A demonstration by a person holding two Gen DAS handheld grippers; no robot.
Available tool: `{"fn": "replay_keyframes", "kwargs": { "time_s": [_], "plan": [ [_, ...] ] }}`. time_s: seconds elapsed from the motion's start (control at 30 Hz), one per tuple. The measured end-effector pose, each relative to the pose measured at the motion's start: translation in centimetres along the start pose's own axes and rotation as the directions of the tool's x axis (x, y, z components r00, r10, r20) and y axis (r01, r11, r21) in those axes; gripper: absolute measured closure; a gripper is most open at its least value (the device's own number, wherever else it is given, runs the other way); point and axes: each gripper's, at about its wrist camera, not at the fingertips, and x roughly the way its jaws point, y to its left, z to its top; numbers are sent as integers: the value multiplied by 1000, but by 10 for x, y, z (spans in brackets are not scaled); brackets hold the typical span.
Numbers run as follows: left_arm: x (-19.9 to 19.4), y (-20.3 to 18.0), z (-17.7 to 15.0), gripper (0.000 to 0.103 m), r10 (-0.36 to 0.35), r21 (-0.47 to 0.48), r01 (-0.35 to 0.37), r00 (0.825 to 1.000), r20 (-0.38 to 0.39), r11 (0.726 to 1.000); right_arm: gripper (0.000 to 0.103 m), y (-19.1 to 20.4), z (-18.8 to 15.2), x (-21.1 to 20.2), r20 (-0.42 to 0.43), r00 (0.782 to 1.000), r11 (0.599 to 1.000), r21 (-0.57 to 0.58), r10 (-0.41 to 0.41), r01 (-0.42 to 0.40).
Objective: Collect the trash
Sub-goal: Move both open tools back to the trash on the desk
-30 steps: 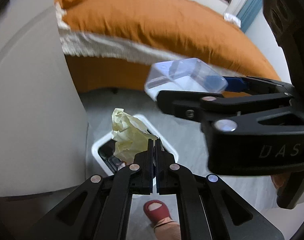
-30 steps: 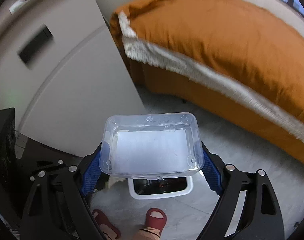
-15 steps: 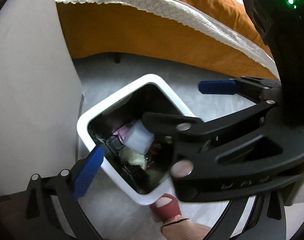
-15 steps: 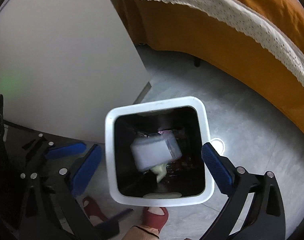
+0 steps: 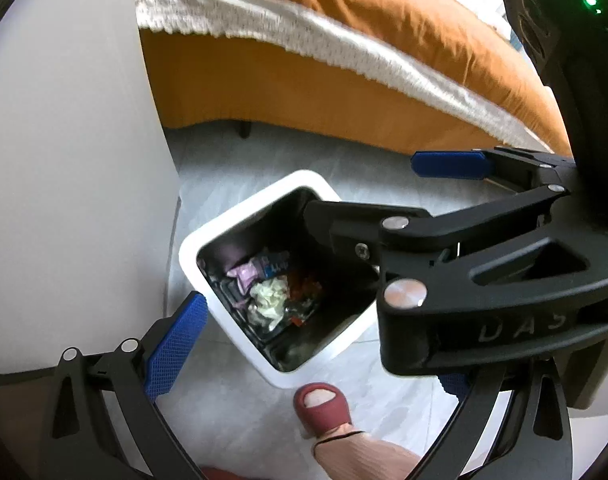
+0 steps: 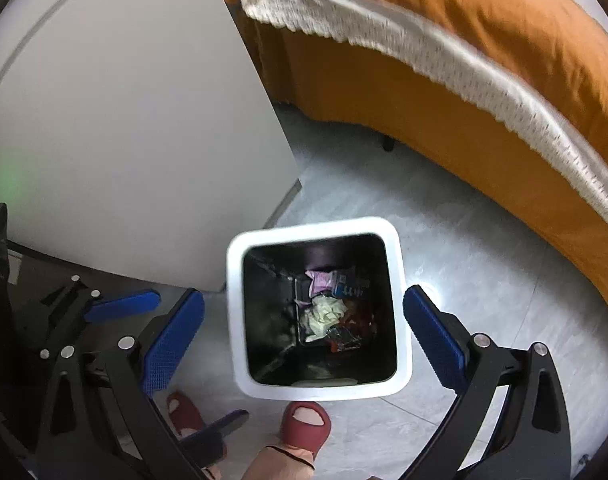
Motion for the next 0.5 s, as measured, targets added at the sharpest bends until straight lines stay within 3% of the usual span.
{"fn": "replay_keyframes", "kwargs": {
  "time_s": [0.23,0.5],
  "plan": [
    [-68,-10,19,5,26,9,-27,997,75,1000,4,17,18,-69,77,997,1000,6,-29,29],
    [-181,-28,37,5,52,-4,-52,983,178,999,4,46,36,-195,217,975,999,6,-42,42]
  ]
}}
